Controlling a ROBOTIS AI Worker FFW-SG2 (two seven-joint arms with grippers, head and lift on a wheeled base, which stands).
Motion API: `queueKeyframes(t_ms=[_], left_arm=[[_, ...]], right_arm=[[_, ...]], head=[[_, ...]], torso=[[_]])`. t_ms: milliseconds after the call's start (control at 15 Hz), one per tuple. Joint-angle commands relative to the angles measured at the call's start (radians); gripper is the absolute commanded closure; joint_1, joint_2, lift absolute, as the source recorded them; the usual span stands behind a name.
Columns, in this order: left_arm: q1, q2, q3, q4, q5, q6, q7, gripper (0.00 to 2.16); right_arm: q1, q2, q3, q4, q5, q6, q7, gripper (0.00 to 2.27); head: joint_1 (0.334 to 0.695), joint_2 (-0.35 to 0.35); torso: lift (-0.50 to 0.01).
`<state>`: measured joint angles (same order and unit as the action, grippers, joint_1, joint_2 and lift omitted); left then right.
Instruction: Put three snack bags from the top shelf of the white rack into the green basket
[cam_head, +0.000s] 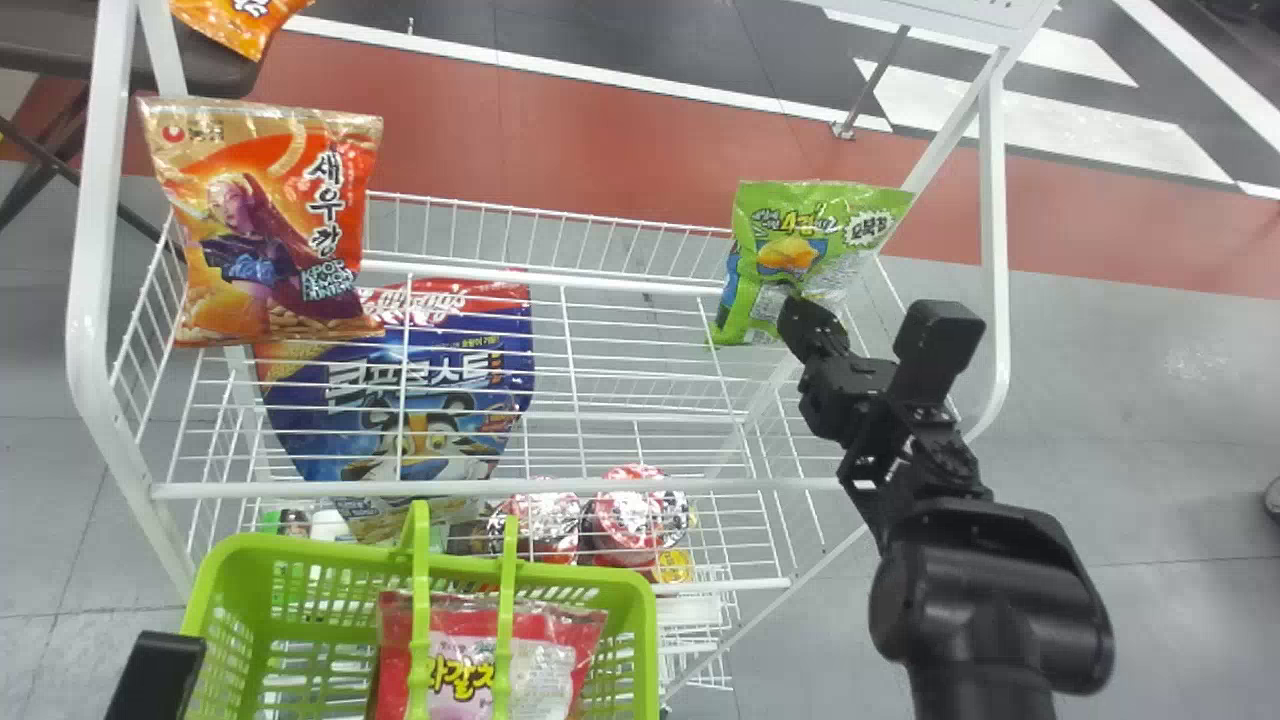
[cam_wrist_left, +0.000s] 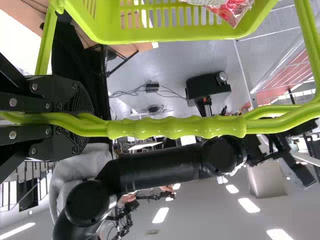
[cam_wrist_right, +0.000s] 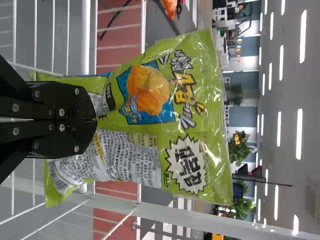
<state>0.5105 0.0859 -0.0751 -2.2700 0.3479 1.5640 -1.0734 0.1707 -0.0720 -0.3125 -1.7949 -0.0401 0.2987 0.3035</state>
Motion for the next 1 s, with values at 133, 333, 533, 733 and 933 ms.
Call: queueKeyframes(t_ms=[133, 333, 533, 733, 933], left_arm=[[0.002, 0.000, -0.003, -0.013, 0.000, 0.007, 0.006, 2.14], [0.003, 0.000, -0.002, -0.014, 0.000, 0.007, 0.006, 2.14], [0.017, -0.002, 0.001, -0.016, 0.000, 0.007, 0.007, 2.14], [0.034, -0.006, 0.011, -0.019, 0.000, 0.007, 0.010, 2.14], [0.039, -0.008, 0.014, -0.025, 0.002, 0.007, 0.007, 2.14]], right_arm=[[0.202, 0.004, -0.019, -0.405, -0.132, 0.345, 0.046, 2.16], [0.345, 0.017, -0.071, -0.636, -0.233, 0.569, 0.085, 2.16], [0.420, 0.031, -0.119, -0.745, -0.340, 0.738, 0.158, 2.16], [0.451, 0.044, -0.181, -0.796, -0.448, 1.011, 0.233, 2.16], [0.483, 0.057, -0.178, -0.804, -0.477, 1.195, 0.276, 2.16]], head=[[0.695, -0.350], [0.695, -0.350], [0.695, -0.350], [0.695, -0.350], [0.695, -0.350]], torso=[[0.000], [0.000], [0.000], [0.000], [0.000]])
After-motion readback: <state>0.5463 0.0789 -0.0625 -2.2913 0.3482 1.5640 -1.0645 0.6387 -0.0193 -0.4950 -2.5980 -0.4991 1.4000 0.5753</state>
